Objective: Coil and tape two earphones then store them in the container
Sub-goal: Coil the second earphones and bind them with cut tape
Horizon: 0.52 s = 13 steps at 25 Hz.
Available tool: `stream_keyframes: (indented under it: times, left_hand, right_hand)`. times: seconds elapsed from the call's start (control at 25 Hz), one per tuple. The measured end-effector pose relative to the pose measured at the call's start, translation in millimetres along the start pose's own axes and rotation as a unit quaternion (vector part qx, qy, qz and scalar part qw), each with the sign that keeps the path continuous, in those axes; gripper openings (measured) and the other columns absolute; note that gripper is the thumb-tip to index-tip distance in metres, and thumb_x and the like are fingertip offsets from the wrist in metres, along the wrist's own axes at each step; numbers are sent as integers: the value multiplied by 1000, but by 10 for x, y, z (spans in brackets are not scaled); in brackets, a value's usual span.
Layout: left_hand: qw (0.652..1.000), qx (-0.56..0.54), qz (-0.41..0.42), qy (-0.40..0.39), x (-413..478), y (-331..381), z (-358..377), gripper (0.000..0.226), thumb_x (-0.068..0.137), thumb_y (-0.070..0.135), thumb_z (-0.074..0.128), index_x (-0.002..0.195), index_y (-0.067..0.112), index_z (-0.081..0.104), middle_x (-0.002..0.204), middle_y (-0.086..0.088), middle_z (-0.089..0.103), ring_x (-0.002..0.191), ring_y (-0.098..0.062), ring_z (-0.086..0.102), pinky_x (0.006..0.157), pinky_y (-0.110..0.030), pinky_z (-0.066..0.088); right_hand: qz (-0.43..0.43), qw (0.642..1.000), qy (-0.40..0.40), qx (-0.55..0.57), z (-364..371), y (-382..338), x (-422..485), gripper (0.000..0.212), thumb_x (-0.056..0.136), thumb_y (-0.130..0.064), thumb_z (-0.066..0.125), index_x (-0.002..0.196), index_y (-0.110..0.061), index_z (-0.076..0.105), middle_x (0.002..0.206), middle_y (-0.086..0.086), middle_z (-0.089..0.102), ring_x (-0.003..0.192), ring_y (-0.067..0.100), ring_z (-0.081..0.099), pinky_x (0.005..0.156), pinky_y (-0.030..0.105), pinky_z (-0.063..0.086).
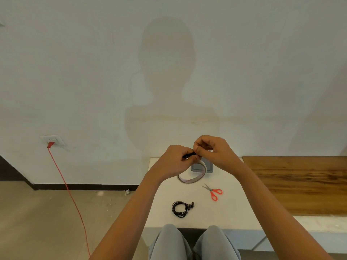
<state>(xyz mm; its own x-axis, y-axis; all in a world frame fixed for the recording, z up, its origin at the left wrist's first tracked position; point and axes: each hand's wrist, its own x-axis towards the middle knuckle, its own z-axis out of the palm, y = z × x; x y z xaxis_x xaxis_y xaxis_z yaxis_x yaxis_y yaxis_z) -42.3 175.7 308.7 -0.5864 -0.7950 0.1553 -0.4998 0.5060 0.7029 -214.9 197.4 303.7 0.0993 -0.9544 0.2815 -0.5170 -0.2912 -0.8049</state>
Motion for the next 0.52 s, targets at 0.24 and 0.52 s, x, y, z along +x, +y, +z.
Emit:
stream_keyframes:
  times: [0.24, 0.52]
  left_hand:
    - [999, 42, -7, -6, 9, -17, 20, 18, 95, 21, 56, 94, 14, 72, 57, 10, 50, 49, -9, 37, 49, -15, 28]
    - [980, -187, -60, 11, 27, -17, -11, 17, 96, 14, 54, 96, 15, 71, 64, 7, 61, 60, -6, 54, 61, -17, 43]
  right_hand:
    - [31, 999, -28, 7, 14, 15, 25, 8, 91, -17, 60, 86, -18, 66, 78, -7, 69, 72, 4, 64, 72, 29, 56]
    - [-83, 990, 117, -15, 226, 56, 1, 8, 93, -12, 55, 91, -14, 63, 86, -11, 65, 90, 15, 60, 81, 35, 51]
